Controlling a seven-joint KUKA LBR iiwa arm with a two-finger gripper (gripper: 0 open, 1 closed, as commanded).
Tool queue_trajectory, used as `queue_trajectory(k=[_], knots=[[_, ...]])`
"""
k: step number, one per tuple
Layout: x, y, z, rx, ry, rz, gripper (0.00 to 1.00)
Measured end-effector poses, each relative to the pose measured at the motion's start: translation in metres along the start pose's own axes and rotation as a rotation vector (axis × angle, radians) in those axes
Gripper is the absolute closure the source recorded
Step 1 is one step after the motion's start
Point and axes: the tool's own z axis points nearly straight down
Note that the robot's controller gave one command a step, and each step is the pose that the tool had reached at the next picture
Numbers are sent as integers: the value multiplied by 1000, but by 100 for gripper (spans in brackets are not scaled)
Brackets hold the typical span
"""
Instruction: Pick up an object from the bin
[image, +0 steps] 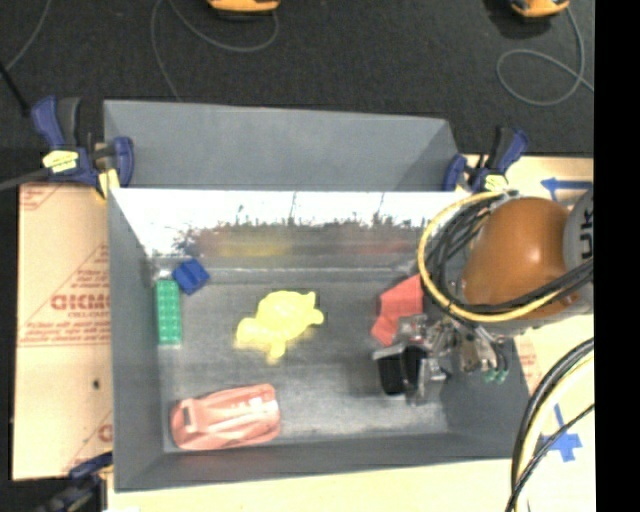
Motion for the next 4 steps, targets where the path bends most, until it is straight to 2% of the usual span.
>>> queue_trajectory(k=[1,2,3,4], knots=[[-4,3,0,-7,26,17,100],[6,-3,20,1,-3,7,100],[16,-1,18,-8,31,11,100],[5,5,-5,2,-5,16,100]])
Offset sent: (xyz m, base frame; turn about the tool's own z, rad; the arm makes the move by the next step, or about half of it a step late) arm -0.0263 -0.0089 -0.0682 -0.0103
